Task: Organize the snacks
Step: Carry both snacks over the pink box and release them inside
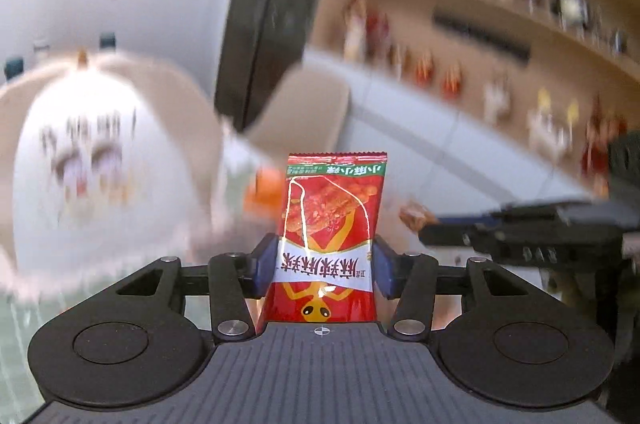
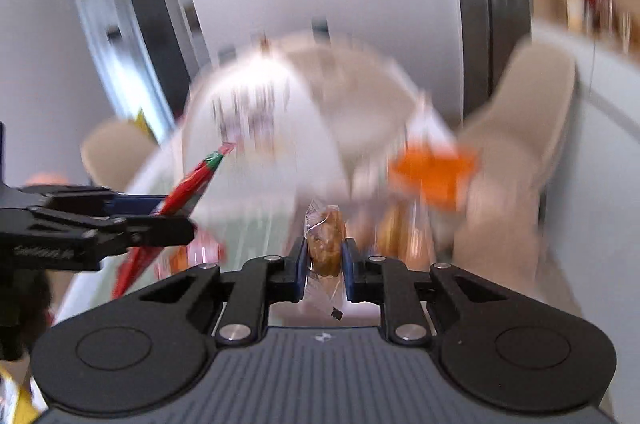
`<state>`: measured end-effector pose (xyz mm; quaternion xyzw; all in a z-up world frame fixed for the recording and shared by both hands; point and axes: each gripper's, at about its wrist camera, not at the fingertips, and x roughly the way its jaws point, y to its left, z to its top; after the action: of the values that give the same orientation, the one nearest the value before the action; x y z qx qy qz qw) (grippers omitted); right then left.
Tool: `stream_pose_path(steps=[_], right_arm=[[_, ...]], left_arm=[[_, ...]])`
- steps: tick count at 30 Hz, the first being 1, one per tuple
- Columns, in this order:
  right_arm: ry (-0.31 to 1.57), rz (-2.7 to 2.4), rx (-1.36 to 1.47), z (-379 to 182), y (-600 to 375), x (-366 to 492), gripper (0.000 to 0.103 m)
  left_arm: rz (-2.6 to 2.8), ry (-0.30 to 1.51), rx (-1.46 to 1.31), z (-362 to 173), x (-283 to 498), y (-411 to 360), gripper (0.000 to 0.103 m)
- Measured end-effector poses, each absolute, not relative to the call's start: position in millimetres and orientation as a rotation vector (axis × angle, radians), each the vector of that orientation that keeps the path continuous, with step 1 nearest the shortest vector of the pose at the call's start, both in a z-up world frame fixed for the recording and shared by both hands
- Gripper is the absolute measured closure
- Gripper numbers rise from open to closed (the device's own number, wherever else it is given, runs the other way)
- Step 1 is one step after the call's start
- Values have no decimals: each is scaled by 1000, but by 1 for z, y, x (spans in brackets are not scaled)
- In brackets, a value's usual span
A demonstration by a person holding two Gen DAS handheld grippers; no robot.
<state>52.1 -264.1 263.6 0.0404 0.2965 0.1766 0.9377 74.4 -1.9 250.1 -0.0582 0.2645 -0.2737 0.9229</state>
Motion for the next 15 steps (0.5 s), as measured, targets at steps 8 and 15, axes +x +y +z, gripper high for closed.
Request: stream_pose_path(steps=[8, 15], right_arm=[[660, 266, 45, 252, -269, 104, 35], [790, 234, -20, 189, -279, 97, 35]], left_arm=[[-519, 682, -269, 198, 179, -37, 49], [-423, 798, -340, 127, 182, 2, 49]])
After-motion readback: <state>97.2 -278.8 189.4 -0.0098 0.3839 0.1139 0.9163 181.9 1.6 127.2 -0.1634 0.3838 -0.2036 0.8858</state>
